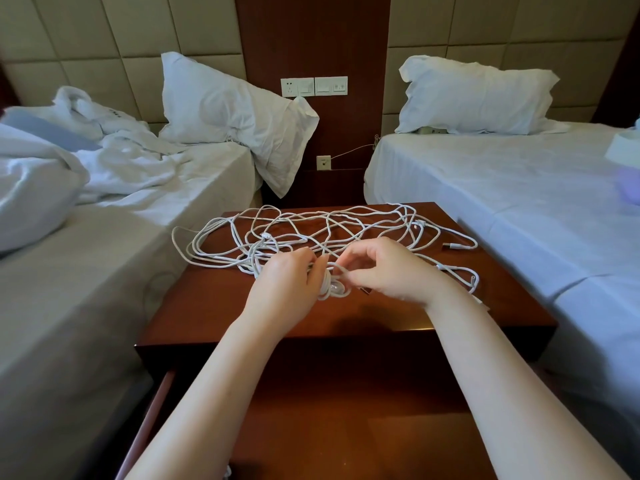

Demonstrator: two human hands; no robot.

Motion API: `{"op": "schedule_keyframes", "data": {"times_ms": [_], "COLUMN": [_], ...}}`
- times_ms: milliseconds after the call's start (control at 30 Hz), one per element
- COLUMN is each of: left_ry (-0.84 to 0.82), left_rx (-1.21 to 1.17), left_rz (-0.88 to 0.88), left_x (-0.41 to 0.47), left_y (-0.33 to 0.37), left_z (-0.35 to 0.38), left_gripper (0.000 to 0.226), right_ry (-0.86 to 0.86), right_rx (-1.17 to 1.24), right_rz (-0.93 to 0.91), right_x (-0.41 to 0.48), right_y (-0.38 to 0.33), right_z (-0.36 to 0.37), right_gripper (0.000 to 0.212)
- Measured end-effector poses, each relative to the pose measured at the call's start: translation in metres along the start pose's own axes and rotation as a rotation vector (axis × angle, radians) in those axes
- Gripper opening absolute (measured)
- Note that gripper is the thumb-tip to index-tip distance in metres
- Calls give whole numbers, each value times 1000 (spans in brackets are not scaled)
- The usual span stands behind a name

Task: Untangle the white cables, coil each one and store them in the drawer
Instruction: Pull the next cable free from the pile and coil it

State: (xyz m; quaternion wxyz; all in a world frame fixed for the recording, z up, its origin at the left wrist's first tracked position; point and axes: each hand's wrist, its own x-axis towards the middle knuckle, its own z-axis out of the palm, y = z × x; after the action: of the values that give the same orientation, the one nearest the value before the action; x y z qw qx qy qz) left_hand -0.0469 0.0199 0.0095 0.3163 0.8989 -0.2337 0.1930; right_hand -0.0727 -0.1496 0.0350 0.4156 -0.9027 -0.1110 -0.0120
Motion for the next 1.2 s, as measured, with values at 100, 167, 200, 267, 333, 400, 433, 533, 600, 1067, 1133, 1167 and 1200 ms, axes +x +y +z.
{"op": "schedule_keyframes", "data": {"times_ms": [100,167,200,267,333,400,433,533,600,1067,1133,1167,1200], "left_ry": [12,24,35,51,63,80,87,94,85,-62,-63,-65,-66], "left_rx": [13,49,77,130,147,140,129,86,58,-152,-202,-207,-207], "left_rz": [13,26,45,88,119,144,153,171,178,49,-29,-57,-78], "left_x": [0,0,0,-2,-3,-3,-3,-4,-3,-2,1,2,2], "left_y": [-1,-3,-4,-5,-7,-8,-8,-9,-11,-13,-12,-12,-12], "left_z": [1,3,4,5,6,7,8,10,11,4,4,4,3], "left_gripper": [35,34,34,31,31,32,33,33,33,40,42,42,43], "right_ry": [77,99,95,76,33,-40,-77,-141,-127,64,80,82,78], "right_rx": [-54,-33,-21,18,77,143,167,226,257,457,455,454,467], "right_rz": [-25,-24,-26,-16,11,44,55,57,51,56,51,51,52], "right_x": [0,-1,-1,-1,-1,-2,-3,-3,-3,3,3,4,4], "right_y": [1,0,0,0,1,3,4,8,10,8,7,7,7], "right_z": [4,5,6,5,3,1,0,-3,-1,15,17,19,21], "right_gripper": [8,8,8,7,8,10,9,12,14,10,8,8,9]}}
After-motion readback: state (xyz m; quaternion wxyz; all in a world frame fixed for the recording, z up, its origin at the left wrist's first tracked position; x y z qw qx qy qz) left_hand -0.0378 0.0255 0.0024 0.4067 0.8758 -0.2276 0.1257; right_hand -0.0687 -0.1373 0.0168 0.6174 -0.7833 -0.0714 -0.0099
